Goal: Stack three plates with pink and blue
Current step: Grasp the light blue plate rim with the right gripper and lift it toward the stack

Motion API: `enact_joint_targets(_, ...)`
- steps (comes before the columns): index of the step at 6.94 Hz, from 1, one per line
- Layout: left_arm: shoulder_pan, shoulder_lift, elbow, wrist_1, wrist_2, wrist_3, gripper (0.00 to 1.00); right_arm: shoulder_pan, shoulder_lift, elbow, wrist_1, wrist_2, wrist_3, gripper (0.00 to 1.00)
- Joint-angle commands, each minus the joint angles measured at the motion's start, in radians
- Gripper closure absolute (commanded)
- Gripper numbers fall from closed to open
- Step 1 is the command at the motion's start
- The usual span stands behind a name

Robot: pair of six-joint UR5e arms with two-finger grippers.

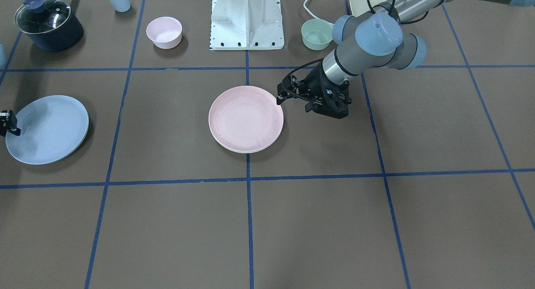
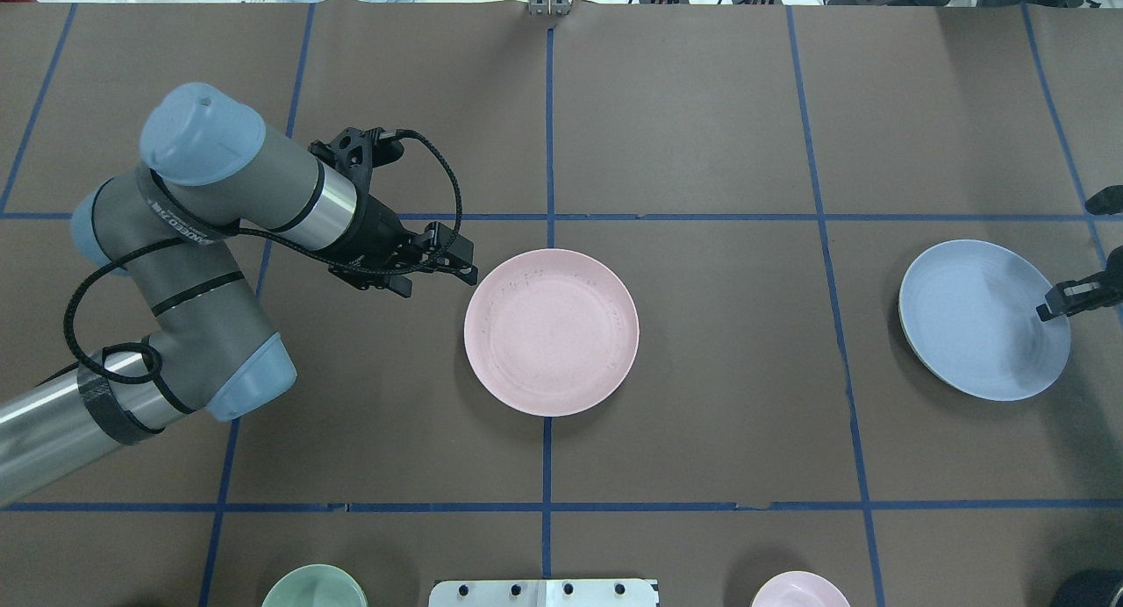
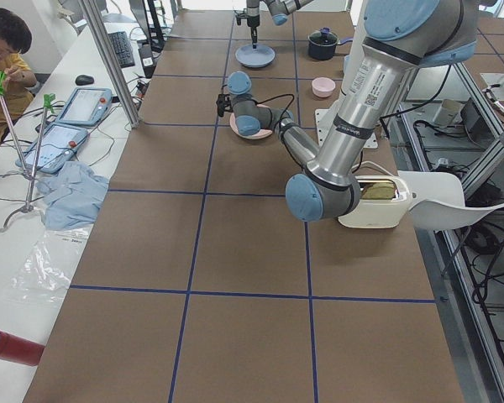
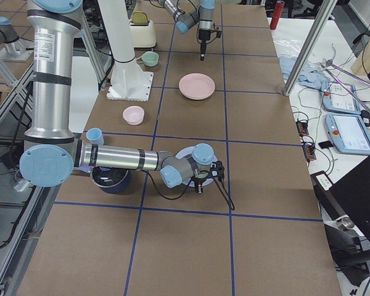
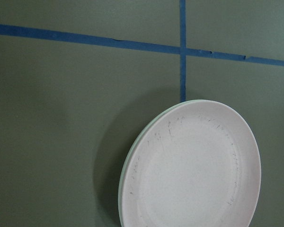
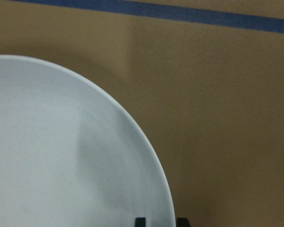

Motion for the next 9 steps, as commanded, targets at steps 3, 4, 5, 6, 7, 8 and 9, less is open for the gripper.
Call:
enact_joint_targets(3,-0.038,0.0,-0.002,0.002,-0.012,0.005,0.0,0.002,0.064,0.153,-0.004,0.142,0.316,1.0)
enact_joint_targets(4,-0.049,0.015,-0.009,0.002,-0.02,0.008,0.0,-0.041,0.107,0.216,-0.004,0.142,0.488,1.0)
enact_joint_targets(5,-0.081,0.026,-0.011,0.0,-0.059,0.009,0.0,-0.122,0.166,0.259,-0.002,0.107,0.656,1.0)
enact_joint_targets(6,-0.093,0.029,-0.017,-0.001,-0.072,0.011,0.0,-0.237,0.263,0.267,-0.003,0.022,0.846,1.0)
enact_joint_targets(7,-0.093,0.028,-0.018,-0.001,-0.073,0.009,0.0,-0.355,0.361,0.269,-0.005,-0.085,1.01,1.0)
enact_joint_targets(8,-0.097,0.029,-0.018,-0.003,-0.072,0.009,0.0,-0.458,0.415,0.267,-0.008,-0.173,1.12,1.0)
enact_joint_targets(9,-0.098,0.029,-0.018,-0.003,-0.072,0.009,0.0,-0.538,0.473,0.264,-0.016,-0.257,1.184,1.0)
